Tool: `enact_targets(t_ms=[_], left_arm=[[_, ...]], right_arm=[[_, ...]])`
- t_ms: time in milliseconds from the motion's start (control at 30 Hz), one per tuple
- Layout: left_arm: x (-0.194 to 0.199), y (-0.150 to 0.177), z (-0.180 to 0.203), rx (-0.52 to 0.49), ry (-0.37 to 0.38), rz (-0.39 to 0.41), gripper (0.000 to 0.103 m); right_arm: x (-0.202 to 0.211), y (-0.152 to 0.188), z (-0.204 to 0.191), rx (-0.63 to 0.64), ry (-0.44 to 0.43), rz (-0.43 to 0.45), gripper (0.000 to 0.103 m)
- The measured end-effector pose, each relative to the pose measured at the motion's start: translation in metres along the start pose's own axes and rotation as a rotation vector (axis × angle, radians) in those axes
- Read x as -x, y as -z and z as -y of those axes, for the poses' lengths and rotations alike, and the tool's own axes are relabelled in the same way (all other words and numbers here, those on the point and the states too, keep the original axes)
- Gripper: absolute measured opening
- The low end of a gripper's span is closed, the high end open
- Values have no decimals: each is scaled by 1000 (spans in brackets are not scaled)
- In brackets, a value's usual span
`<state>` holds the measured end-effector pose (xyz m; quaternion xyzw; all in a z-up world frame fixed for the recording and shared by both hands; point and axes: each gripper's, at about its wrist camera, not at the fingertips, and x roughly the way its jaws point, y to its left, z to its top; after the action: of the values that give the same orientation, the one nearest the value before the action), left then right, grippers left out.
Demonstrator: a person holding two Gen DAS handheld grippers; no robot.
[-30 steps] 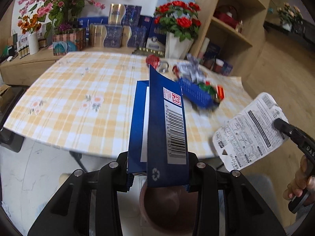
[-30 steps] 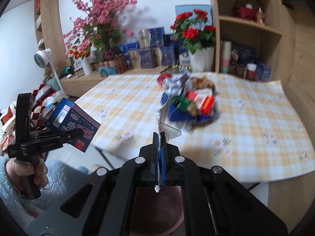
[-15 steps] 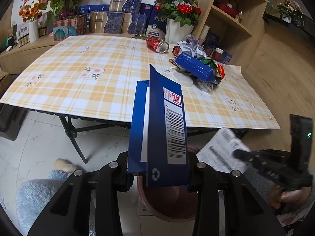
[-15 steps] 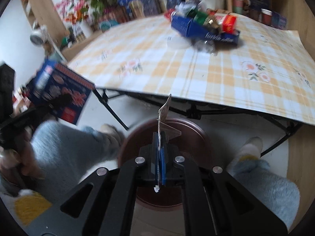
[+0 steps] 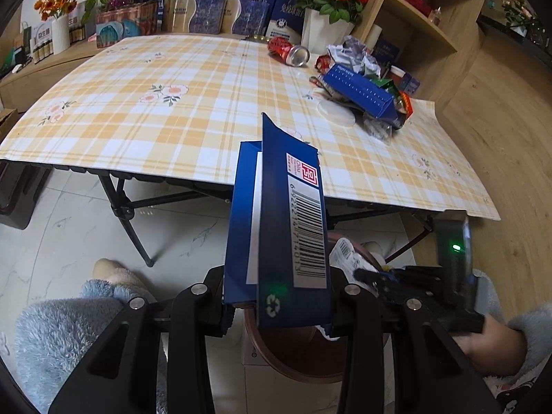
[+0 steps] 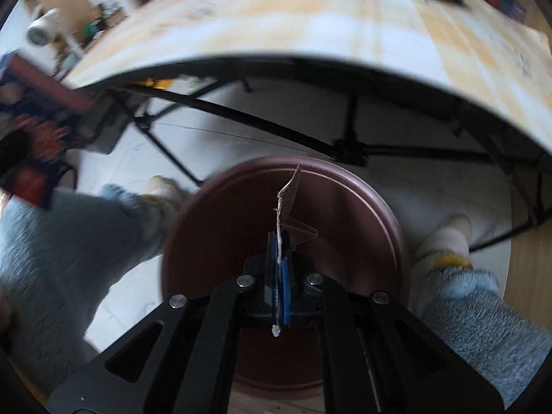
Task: Collect trash
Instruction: 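Carry the blue carton and the receipt down over the brown bin, then open the right gripper to drop the receipt into the brown bin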
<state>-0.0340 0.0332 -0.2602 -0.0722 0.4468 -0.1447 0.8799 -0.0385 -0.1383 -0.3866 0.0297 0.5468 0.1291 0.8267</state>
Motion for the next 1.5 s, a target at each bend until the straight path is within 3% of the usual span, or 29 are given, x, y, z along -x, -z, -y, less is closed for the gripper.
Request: enact_targets(t_ms=[367, 733, 800, 967, 1067, 1100, 1200, 1400, 1500], left_arm=[[-9, 1, -1, 3, -11, -27, 37], [-7, 0, -2, 13, -11, -20, 37], [-6, 0, -4, 19, -8, -19, 37], [-6, 0, -4, 19, -7, -19, 37], [-5, 0, -4, 17, -6, -16, 37], [-5, 0, -4, 17, -5, -15, 37], [-6, 0, -3, 17, -5, -15, 37], [-8, 1, 6, -20, -3, -27, 37], [-10, 1, 19, -79, 2, -40, 37]], right_arm=[[-34, 14, 54, -225, 96, -147, 6], [-40, 15, 62, -250, 178, -184, 9], [-40, 16, 64, -258, 196, -191, 34], [-38, 15, 65, -263, 216, -180, 57], [-30, 13, 64, -269, 198, -146, 72], [-26, 12, 62, -267, 186, -123, 82], [-1, 7, 53, -248, 121, -22, 95], [46, 2, 42, -211, 37, 146, 97], [78, -1, 44, -196, -11, 280, 97]])
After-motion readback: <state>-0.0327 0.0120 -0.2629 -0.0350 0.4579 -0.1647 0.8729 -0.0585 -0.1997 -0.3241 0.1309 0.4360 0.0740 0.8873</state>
